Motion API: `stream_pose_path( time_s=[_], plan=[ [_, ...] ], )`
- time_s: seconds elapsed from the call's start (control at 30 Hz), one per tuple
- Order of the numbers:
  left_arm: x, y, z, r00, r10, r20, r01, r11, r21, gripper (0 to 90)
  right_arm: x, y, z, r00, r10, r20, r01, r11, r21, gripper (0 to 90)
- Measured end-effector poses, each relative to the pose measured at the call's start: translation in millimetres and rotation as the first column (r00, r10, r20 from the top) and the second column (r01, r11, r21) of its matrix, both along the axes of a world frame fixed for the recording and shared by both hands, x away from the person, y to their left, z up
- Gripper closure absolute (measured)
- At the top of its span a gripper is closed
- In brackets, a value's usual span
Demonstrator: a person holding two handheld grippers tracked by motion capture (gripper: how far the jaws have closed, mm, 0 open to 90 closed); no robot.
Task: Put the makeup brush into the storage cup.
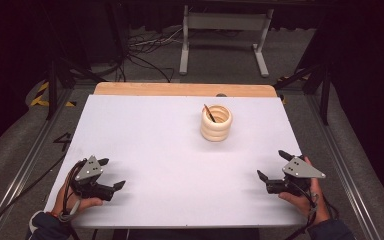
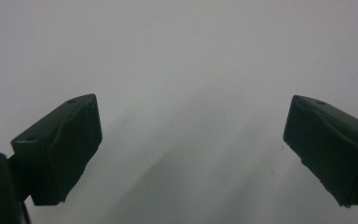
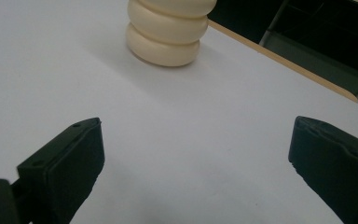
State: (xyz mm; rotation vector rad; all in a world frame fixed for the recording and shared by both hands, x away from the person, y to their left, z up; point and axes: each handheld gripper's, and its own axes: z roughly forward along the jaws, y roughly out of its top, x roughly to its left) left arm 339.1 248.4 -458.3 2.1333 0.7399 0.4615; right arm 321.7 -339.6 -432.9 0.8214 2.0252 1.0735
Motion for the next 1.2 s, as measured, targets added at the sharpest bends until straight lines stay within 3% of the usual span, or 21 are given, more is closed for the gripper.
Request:
stream_pose_path(
  time_s=[0.57, 0.87, 1.2],
  plan=[
    [0.9, -1.4, 0.1, 1.0000, 0.003, 0.000, -0.003, 1.0000, -0.003, 5.3, -13.8, -19.6, -7.5, 0.9991, -0.042, -0.011, 0.042, 0.999, 0.021, 3.9],
    [1.3, -0.9, 0.4, 1.0000, 0.004, 0.002, -0.004, 1.0000, -0.003, 5.2, -21.2, -28.7, -13.7, 0.9976, -0.067, -0.019, 0.068, 0.996, 0.056, 3.9],
    [1.2, -0.9, 1.2, 1.0000, 0.005, 0.002, -0.005, 1.0000, -0.006, 5.3, -28.3, -29.2, -17.4, 0.9967, -0.081, -0.011, 0.081, 0.994, 0.075, 3.9]
  ],
)
